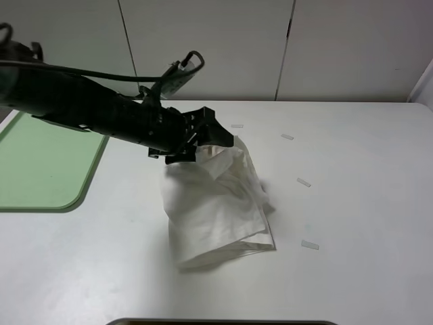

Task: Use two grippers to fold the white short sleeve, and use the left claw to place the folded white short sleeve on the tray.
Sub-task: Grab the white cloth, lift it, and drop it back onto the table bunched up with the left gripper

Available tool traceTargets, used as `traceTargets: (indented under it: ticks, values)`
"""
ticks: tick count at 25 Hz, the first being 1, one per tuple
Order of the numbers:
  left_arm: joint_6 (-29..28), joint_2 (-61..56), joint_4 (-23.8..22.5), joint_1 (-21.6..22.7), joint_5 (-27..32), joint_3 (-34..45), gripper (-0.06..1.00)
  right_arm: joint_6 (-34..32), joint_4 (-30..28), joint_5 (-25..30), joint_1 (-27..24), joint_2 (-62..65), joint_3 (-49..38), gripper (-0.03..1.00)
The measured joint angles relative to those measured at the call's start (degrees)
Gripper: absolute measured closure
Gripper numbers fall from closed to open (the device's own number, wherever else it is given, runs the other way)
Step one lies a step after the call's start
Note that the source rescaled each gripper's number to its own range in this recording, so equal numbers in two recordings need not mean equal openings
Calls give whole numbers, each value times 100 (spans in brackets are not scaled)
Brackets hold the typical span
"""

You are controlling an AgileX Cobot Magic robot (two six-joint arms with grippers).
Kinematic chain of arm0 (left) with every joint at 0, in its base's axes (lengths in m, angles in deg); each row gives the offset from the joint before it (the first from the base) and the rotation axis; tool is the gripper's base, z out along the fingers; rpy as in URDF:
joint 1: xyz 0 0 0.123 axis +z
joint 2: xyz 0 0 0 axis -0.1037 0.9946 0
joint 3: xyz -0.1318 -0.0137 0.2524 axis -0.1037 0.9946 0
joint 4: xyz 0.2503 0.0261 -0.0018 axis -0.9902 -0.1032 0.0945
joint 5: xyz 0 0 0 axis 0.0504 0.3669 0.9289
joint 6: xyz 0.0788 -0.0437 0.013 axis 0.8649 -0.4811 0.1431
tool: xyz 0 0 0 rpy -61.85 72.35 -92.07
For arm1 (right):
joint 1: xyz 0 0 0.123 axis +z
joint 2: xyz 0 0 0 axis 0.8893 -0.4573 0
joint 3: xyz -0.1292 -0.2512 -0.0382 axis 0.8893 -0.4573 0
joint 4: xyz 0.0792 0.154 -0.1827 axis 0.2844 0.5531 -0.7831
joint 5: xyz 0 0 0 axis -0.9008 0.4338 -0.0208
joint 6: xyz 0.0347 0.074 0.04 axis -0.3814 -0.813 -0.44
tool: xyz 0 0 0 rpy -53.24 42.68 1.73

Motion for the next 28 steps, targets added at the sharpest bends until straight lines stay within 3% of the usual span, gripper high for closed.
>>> traceTargets:
  ticks: [13,15,18,20,23,28]
  values:
    - [359,864,131,-286,-73,-1195,22,0,0,0,0,0,0,-3]
    - [652,900,131,-286,-156,-1415,22,0,0,0,0,0,0,-3]
    - [1948,918,143,-286,-174,-1698,22,0,0,0,0,0,0,-3]
    - [2526,923,156,-286,189,-1780,22,0,0,0,0,0,0,-3]
    - [2592,923,160,-303,588,-1820,22,0,0,0,0,0,0,-3]
    - [2586,923,166,-384,701,-1848,22,0,0,0,0,0,0,-3]
